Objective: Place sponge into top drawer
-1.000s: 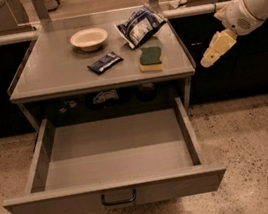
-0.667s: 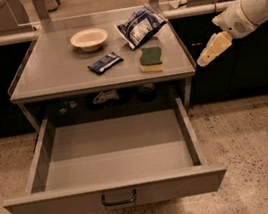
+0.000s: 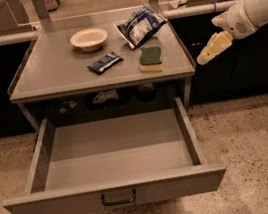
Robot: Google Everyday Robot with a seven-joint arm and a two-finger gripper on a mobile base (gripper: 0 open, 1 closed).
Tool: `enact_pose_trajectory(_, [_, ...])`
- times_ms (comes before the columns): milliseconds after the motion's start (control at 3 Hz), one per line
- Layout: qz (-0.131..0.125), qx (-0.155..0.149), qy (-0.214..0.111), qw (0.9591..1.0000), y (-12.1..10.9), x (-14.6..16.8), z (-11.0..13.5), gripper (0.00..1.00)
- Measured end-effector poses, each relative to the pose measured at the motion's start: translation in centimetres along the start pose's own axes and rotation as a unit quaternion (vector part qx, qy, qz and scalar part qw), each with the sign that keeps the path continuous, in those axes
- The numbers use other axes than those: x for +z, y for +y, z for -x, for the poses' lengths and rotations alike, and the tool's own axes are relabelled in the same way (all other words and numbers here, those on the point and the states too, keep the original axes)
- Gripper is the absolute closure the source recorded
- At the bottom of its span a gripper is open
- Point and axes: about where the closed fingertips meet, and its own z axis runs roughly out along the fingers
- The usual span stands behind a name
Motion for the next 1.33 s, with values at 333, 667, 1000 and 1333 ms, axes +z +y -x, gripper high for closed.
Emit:
enact_pose_trajectory(333, [0.031, 0.016, -0.102, 0.9942, -0.4, 1.2, -0.2, 0.00])
enact_pose_trajectory(667, [0.102, 0.050, -0.251, 0.9614, 0.0, 6.0, 2.6, 0.00])
enact_pose_trajectory(1000, [0.149, 0.063, -0.341, 0.9259, 0.5, 9.4, 7.5, 0.00])
enact_pose_trajectory(1333, [0.135, 0.052, -0.359, 0.9223, -0.4, 7.8, 8.6, 0.00])
